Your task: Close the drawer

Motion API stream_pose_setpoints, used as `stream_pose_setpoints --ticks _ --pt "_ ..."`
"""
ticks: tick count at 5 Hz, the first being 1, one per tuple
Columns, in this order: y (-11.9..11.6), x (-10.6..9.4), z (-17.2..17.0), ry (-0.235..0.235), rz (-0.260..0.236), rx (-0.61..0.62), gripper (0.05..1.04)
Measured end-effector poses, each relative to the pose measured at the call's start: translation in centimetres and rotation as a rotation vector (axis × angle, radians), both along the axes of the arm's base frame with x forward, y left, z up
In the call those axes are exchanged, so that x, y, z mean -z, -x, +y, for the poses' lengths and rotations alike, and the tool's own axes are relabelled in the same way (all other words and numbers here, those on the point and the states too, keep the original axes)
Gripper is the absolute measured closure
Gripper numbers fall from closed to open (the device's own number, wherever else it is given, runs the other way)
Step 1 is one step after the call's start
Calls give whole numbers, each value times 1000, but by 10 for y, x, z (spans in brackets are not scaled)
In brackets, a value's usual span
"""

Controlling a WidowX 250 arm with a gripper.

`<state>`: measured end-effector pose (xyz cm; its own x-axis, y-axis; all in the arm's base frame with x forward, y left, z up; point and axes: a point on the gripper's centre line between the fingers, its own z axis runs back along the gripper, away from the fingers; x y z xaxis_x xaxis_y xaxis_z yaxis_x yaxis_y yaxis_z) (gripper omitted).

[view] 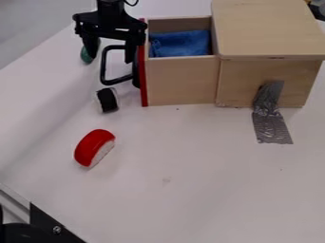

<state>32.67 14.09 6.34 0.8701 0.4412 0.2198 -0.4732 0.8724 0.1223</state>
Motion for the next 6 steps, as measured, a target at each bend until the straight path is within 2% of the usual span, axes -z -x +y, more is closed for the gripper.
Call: stream_pose_setpoints --ticks 4,6 --pt "-29 2 4 8 38 1 94" --pt "-32 2 4 15 46 10 94"
